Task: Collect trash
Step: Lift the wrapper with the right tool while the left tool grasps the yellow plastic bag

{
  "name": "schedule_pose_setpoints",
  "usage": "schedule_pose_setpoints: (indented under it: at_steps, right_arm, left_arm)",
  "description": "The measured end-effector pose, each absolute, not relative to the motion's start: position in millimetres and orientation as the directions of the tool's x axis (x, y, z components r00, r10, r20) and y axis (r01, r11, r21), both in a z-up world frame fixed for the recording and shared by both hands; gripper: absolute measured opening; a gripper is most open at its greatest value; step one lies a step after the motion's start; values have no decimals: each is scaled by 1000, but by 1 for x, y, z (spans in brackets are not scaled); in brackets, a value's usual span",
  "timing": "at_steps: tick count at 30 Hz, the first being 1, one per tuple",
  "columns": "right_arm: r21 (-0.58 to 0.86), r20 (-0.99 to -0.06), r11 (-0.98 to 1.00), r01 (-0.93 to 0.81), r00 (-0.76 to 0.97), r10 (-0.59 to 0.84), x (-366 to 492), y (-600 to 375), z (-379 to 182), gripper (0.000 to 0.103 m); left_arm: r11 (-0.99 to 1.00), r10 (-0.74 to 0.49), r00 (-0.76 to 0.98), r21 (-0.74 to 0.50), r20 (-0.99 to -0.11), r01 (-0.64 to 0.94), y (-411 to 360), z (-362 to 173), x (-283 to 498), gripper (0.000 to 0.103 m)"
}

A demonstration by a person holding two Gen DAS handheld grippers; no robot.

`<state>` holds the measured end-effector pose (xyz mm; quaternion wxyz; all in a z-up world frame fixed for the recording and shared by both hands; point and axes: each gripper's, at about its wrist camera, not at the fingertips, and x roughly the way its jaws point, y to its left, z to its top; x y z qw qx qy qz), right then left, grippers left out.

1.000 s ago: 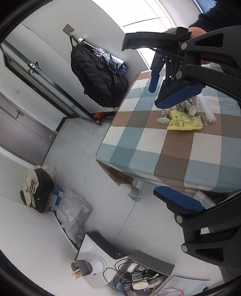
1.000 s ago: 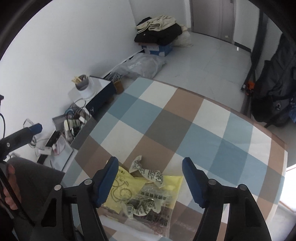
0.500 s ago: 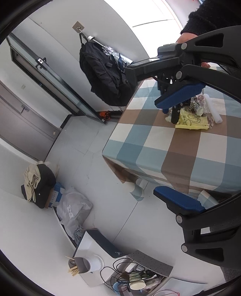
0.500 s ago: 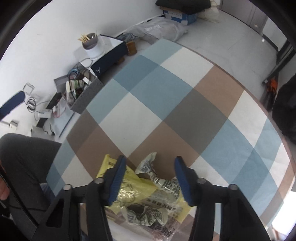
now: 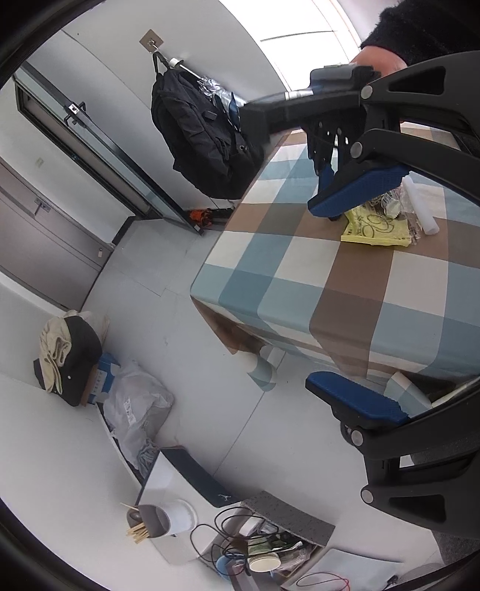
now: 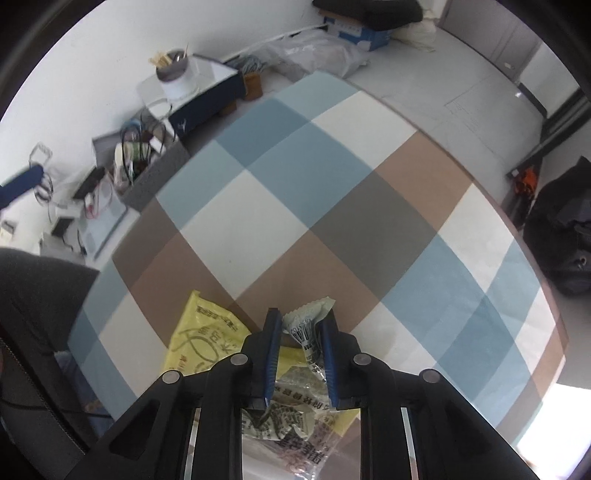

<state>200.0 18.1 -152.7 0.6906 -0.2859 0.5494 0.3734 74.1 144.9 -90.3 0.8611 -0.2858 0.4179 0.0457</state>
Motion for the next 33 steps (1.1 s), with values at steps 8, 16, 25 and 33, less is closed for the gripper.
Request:
schedule_pose_setpoints:
  at_steps: [8,16,25,33]
  right_arm:
    - [157,-894,671,-724,185,408,193,-32,-110,20]
    - [309,-760,726,-615,298,577,153,-122,-73,20]
    - [368,-664,748,-553,407,628,95,-202,-71,20]
    - [494,-511,700,-516,479,714,70,-250,-75,20]
  left_arm:
    - [841,-214,637,-471,-741,-266,133,-93,74,83]
    - [864,-297,543,-463,-786,-196,99,-108,87,83]
    - [905,-279,462,-391,-842,-167,67,-131,97,83]
    - [931,-218,443,-322,-870,-174,56,-143,112,83]
